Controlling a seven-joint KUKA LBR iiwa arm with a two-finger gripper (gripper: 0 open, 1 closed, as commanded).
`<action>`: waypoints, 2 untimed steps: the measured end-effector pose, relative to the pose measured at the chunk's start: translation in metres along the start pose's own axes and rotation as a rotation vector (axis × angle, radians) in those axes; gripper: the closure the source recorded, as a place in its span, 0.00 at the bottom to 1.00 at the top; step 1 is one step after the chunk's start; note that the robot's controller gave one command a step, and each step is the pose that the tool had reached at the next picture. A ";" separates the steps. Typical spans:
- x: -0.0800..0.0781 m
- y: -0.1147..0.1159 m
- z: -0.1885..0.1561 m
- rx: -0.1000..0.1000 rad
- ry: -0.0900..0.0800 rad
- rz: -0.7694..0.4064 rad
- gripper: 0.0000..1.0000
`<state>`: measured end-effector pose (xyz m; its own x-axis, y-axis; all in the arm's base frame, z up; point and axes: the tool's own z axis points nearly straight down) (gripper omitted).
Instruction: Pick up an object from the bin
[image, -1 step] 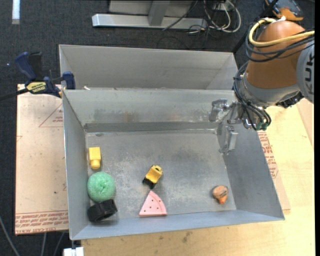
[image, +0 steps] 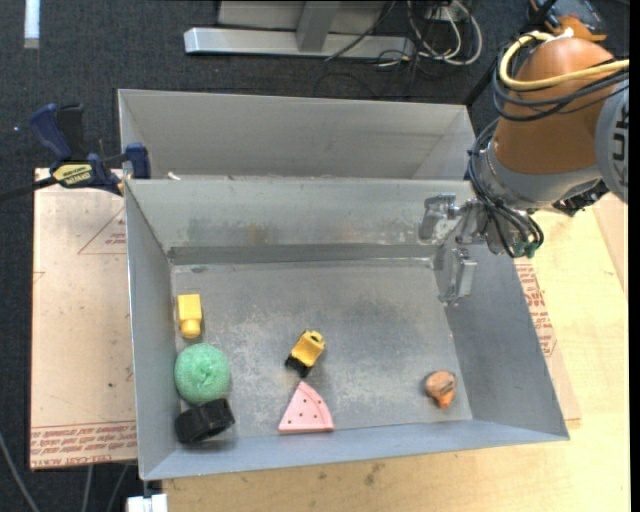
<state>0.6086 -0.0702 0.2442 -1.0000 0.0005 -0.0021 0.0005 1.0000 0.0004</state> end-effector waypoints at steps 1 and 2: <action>0.005 0.042 0.029 0.001 -0.003 -0.078 0.00; 0.004 0.075 0.046 -0.003 0.003 -0.085 0.00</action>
Offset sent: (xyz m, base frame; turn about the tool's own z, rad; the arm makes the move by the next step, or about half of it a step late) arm 0.0067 0.0431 -0.0319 0.0507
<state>0.6051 0.0051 0.1977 -0.9965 -0.0841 0.0004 -0.0841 0.9965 0.0030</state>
